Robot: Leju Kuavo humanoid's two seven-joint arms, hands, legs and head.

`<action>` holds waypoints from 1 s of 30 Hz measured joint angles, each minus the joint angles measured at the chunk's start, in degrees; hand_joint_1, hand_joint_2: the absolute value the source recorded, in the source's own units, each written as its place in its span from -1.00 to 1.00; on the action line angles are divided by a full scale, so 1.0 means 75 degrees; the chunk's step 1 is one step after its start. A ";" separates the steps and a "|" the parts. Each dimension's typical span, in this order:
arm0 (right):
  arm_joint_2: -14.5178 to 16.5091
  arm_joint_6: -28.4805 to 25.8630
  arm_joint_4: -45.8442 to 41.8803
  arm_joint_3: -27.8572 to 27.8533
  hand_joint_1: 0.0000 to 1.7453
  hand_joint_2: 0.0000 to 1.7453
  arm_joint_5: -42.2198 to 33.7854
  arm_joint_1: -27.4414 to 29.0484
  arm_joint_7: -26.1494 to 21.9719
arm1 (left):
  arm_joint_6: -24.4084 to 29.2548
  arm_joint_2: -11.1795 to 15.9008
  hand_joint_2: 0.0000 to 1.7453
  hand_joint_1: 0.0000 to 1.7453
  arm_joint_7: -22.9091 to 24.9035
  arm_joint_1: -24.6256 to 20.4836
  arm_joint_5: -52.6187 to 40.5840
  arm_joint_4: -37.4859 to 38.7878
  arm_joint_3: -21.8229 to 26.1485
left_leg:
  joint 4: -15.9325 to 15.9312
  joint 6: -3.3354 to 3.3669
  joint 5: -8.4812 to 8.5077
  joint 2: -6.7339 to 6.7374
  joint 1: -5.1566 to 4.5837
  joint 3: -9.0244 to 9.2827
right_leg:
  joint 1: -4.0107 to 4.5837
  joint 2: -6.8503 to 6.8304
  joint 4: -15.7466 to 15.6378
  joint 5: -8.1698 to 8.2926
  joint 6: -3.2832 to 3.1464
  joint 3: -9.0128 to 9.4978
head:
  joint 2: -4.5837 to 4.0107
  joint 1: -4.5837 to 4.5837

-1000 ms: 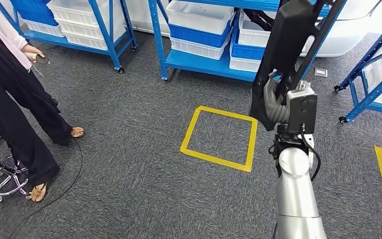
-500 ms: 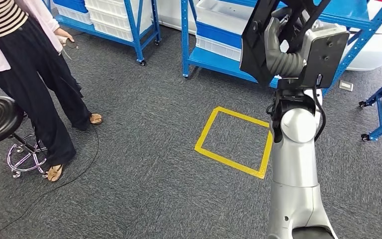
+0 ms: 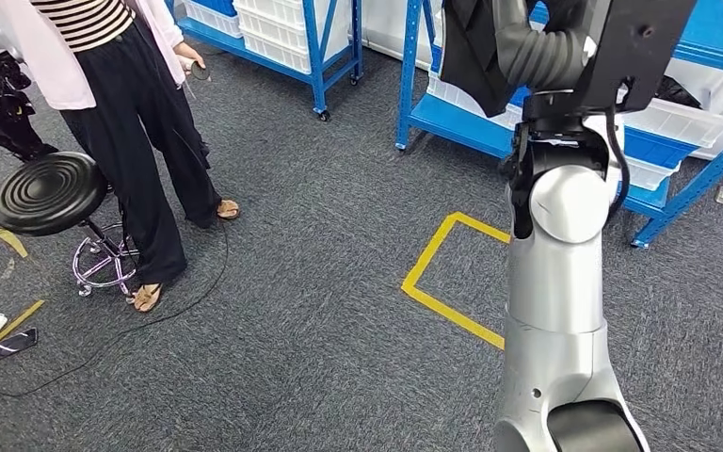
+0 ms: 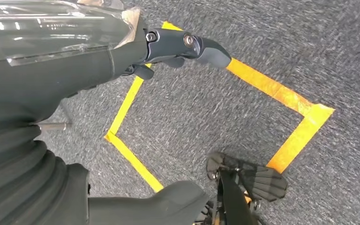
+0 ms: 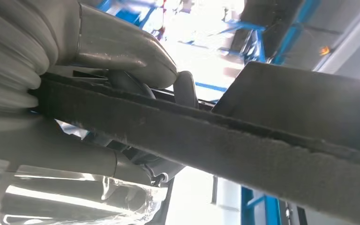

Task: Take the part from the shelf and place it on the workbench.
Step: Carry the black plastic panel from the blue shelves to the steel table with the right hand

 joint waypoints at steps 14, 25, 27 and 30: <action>0.0315 0.0021 0.0238 0.0341 1.00 1.00 0.0079 -0.0055 0.0017 | 0.0000 -0.0018 1.00 -1.00 -0.0028 -0.0052 0.0190 0.0000 0.0175 | -0.0347 0.0020 0.0243 0.0828 0.0062 0.0115 | 0.0084 -0.0819 0.0020 -0.0234 0.0255 0.0095 | 0.0000 -0.0007; 0.0699 -0.0564 0.1772 0.0834 1.00 1.00 -0.0667 -0.1315 0.0721 | 0.0197 0.0031 1.00 -1.00 0.0200 -0.0097 0.0336 0.0000 0.0434 | -0.0313 0.0167 0.0289 -0.0186 0.0024 0.0065 | 0.0032 0.0318 0.0336 -0.0097 0.0311 -0.0301 | 0.0000 0.0040; 0.0707 -0.0857 0.2147 0.1194 1.00 1.00 -0.1147 -0.1784 0.0850 | 0.0294 0.0020 1.00 -1.00 0.0239 -0.0097 0.0386 0.0001 0.0522 | -0.0290 0.0073 0.0299 -0.0313 0.0032 0.0004 | 0.0061 0.0367 0.0140 -0.0011 0.0209 -0.0225 | 0.0000 0.0036; 0.0719 -0.1106 0.2525 0.1686 1.00 1.00 -0.1714 -0.2271 0.0905 | 0.0455 0.0012 1.00 -1.00 0.0284 -0.0093 0.0479 0.0003 0.0612 | -0.0151 -0.0062 0.0204 -0.0150 0.0060 -0.0113 | -0.0006 0.0131 0.0072 0.0030 0.0043 -0.0144 | 0.0000 0.0020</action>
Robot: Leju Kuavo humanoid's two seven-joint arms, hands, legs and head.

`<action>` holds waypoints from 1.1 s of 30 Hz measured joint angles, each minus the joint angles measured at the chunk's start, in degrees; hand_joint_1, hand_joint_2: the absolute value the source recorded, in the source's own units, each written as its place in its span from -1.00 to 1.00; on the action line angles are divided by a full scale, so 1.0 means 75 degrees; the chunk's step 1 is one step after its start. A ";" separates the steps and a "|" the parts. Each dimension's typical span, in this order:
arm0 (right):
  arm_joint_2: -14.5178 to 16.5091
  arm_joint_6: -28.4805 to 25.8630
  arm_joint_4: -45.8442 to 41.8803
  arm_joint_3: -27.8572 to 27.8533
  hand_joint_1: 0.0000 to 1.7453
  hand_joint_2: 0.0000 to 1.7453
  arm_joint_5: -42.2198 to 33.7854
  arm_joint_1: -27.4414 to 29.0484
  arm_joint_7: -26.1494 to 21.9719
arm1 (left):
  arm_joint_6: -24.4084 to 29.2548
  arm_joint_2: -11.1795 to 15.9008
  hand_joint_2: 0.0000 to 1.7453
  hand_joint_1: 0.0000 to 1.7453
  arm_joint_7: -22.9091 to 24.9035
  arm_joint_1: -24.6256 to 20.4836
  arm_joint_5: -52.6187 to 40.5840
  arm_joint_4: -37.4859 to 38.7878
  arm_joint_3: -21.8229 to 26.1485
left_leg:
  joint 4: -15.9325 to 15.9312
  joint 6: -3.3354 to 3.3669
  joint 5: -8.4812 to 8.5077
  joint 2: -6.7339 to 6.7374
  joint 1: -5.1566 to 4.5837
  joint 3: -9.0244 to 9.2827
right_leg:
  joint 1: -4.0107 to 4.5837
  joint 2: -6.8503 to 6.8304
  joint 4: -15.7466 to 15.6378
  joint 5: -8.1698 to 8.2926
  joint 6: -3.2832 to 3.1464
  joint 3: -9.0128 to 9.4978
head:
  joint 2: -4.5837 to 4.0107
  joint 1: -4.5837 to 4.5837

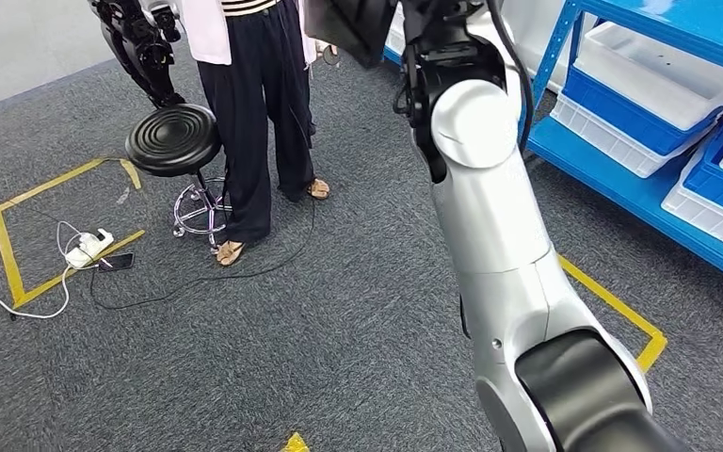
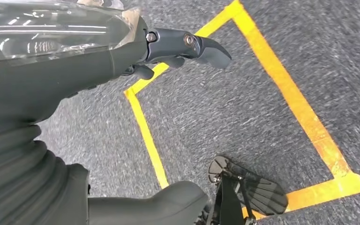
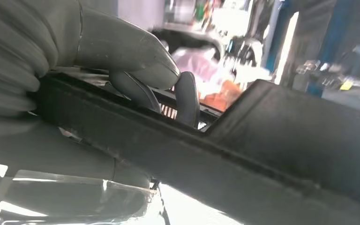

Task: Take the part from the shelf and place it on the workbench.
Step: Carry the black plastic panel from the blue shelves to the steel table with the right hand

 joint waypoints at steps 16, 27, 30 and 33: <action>-0.0032 -0.2036 0.0934 0.4160 1.00 1.00 -0.4859 -0.3461 0.0467 | 0.1617 -0.0185 1.00 -1.00 0.0309 -0.0005 0.0310 0.0002 0.0853 | -0.0159 0.0184 0.0135 0.0866 -0.0049 0.0117 | 0.0172 -0.0684 0.0350 -0.0529 0.0027 0.0106 | 0.0000 -0.0025; -0.0039 -0.2321 0.0880 0.5021 1.00 1.00 -0.5531 -0.4126 0.0329 | 0.1869 -0.0256 1.00 -1.00 0.0680 0.0071 -0.0114 0.0035 0.0808 | -0.0154 0.0156 0.0177 -0.0072 -0.0041 0.0129 | 0.0167 0.0172 0.0020 -0.0151 0.0003 0.0090 | 0.0000 0.0017; -0.0024 -0.2352 0.0847 0.5143 1.00 1.00 -0.5598 -0.4218 0.0296 | 0.1898 -0.0266 1.00 -1.00 0.0739 0.0134 -0.0167 0.0058 0.0793 | -0.0088 0.0013 0.0107 -0.0045 0.0011 0.0084 | 0.0145 -0.0001 -0.0074 -0.0093 -0.0139 0.0193 | 0.0000 0.0012; -0.0017 -0.2392 0.0802 0.5249 1.00 1.00 -0.5758 -0.4291 0.0208 | 0.1982 -0.0281 1.00 -1.00 0.0874 0.0155 -0.0247 0.0074 0.0736 | 0.0914 -0.0085 -0.0507 0.0483 0.0031 -0.0371 | 0.0122 -0.0224 -0.0141 -0.0054 -0.0262 0.0254 | 0.0000 -0.0011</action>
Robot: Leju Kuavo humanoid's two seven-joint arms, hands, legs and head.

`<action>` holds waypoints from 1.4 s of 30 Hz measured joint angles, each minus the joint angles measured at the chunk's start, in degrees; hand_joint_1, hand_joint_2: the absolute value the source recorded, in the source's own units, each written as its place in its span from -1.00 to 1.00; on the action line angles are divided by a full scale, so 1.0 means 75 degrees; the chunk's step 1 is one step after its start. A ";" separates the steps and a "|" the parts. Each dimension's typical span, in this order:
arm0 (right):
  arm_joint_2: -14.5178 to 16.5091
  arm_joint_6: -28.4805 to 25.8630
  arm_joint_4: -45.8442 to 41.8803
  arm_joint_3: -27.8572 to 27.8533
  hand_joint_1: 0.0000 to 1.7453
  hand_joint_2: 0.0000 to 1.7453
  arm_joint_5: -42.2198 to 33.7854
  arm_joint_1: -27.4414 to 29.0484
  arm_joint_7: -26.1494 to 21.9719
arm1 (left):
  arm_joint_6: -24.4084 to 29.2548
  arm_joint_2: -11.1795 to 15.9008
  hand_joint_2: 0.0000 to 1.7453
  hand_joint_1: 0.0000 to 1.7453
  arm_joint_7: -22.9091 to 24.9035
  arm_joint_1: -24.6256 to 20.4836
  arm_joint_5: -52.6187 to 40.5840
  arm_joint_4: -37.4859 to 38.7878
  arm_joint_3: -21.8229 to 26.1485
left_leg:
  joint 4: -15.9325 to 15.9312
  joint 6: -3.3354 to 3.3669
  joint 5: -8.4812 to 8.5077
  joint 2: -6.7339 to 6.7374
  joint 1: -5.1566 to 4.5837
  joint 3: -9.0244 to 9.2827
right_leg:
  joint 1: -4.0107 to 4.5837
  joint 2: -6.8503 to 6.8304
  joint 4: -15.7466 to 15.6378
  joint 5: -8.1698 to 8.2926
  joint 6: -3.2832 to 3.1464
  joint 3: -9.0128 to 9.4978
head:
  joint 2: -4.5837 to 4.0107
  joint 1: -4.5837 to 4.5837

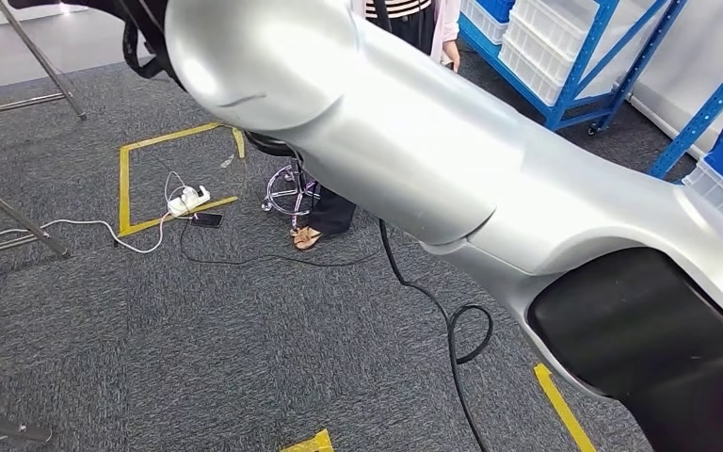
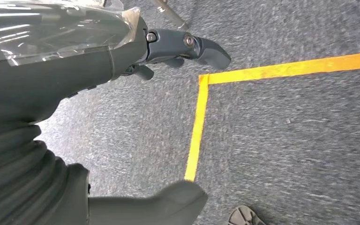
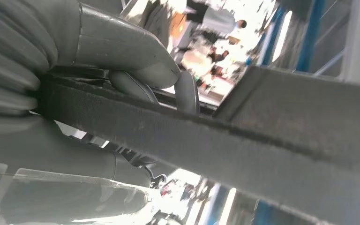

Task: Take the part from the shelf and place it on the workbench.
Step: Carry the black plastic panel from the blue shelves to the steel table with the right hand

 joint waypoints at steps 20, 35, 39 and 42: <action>-0.0078 -0.0308 -0.0031 0.0732 1.00 1.00 -0.0658 0.0012 -0.0162 | 0.0050 0.0015 1.00 -1.00 0.0175 0.0022 -0.0004 0.0002 -0.0130 | -0.1059 0.0288 0.0492 -0.0179 0.0028 0.0666 | 0.0049 -0.0018 0.1895 -0.0757 0.0323 -0.1011 | 0.0000 0.0068; -0.0018 -0.0491 0.0025 0.0970 1.00 1.00 -0.0709 0.0059 -0.0112 | -0.0052 0.0044 1.00 -1.00 0.0197 0.0060 0.0080 0.0008 -0.0133 | 0.0778 -0.0030 -0.0250 0.0213 0.0055 -0.0233 | 0.0118 -0.0320 0.0174 0.0017 0.0060 -0.0214 | 0.0000 0.0007; -0.0023 -0.0518 0.0047 0.0998 1.00 1.00 -0.0706 0.0054 -0.0098 | -0.0104 0.0071 1.00 -1.00 0.0173 0.0031 0.0095 0.0008 -0.0130 | -0.0847 0.0137 0.0337 0.0625 -0.0090 0.0673 | 0.0205 -0.0548 0.0178 -0.0017 0.0074 -0.0188 | 0.0000 0.0011; -0.0023 -0.0527 0.0061 0.1008 1.00 1.00 -0.0706 0.0055 -0.0097 | -0.0106 0.0081 1.00 -1.00 0.0161 0.0026 0.0107 0.0008 -0.0128 | -0.0999 0.0236 0.0377 0.0499 -0.0126 0.0728 | 0.0227 -0.0683 0.0175 -0.0055 0.0138 -0.0182 | 0.0000 0.0011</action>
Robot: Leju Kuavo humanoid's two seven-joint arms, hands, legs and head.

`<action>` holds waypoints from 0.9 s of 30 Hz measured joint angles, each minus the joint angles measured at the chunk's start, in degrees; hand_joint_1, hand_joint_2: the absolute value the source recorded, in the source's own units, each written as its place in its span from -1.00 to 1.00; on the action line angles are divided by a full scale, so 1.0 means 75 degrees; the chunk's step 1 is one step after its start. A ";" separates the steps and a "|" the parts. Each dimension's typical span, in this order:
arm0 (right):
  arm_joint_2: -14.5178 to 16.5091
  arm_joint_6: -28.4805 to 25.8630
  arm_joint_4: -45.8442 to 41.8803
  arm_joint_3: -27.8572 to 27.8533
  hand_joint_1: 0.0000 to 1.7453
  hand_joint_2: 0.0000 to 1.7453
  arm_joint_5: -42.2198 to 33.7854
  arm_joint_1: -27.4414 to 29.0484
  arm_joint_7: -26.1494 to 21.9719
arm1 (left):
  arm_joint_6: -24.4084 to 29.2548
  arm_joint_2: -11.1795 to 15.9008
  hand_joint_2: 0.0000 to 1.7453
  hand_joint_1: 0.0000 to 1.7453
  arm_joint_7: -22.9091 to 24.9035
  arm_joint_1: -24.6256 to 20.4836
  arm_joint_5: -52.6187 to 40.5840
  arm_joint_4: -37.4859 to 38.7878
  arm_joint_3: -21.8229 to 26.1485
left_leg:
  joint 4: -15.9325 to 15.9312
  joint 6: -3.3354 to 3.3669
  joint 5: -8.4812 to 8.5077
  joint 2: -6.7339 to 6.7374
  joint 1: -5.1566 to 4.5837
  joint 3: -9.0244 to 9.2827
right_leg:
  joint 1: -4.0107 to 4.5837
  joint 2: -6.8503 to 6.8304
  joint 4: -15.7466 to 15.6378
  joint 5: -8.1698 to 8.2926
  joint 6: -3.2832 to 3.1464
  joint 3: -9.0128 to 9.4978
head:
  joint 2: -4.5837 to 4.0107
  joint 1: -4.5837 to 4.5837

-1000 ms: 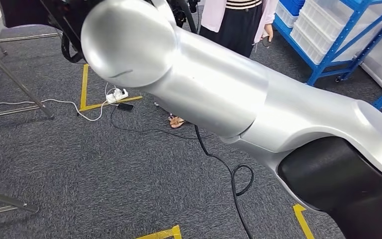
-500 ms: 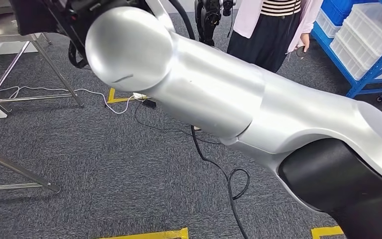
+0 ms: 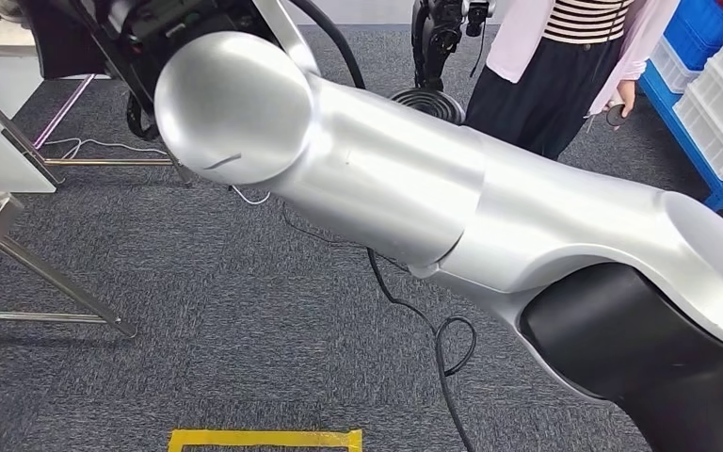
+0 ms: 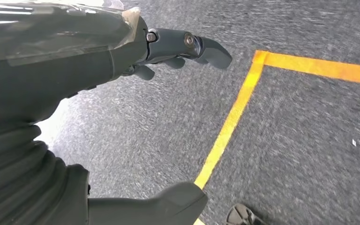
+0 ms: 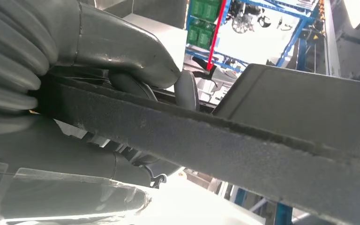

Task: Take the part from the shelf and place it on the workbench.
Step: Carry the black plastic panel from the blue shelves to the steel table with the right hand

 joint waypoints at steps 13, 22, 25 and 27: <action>-0.0040 -0.0020 0.0017 0.0104 1.00 1.00 -0.0047 0.0055 0.0063 | 0.0030 0.0017 1.00 -1.00 0.0062 0.0000 0.0014 0.0001 0.0019 | -0.0045 -0.0029 0.0121 -0.1034 0.0094 -0.0021 | -0.0308 0.1130 0.0096 0.0023 0.0321 -0.0060 | 0.0000 0.0030; 0.0006 -0.0025 0.0014 0.0182 1.00 1.00 0.0036 0.0179 0.0051 | -0.0148 0.0020 1.00 -1.00 -0.0069 0.0033 0.0068 0.0038 0.0027 | 0.1945 -0.0298 -0.0783 -0.0328 0.0152 -0.1063 | -0.0204 0.0465 -0.0017 0.0090 -0.0037 -0.0011 | 0.0000 -0.0019; 0.0006 -0.0025 0.0051 0.0250 1.00 1.00 0.0107 0.0294 0.0050 | -0.0328 0.0050 1.00 -1.00 -0.0268 0.0042 0.0200 0.0038 0.0058 | 0.1240 -0.0251 -0.0340 -0.0190 0.0145 -0.0653 | -0.0156 0.0236 -0.0015 0.0076 -0.0052 -0.0007 | 0.0000 -0.0020; 0.0003 -0.0023 0.0084 0.0259 1.00 1.00 0.0143 0.0309 0.0039 | -0.0397 0.0068 1.00 -1.00 -0.0358 0.0027 0.0260 0.0037 0.0081 | 0.0349 -0.0182 -0.0045 0.0053 0.0091 -0.0153 | -0.0100 0.0125 -0.0013 0.0059 -0.0036 -0.0004 | 0.0000 -0.0014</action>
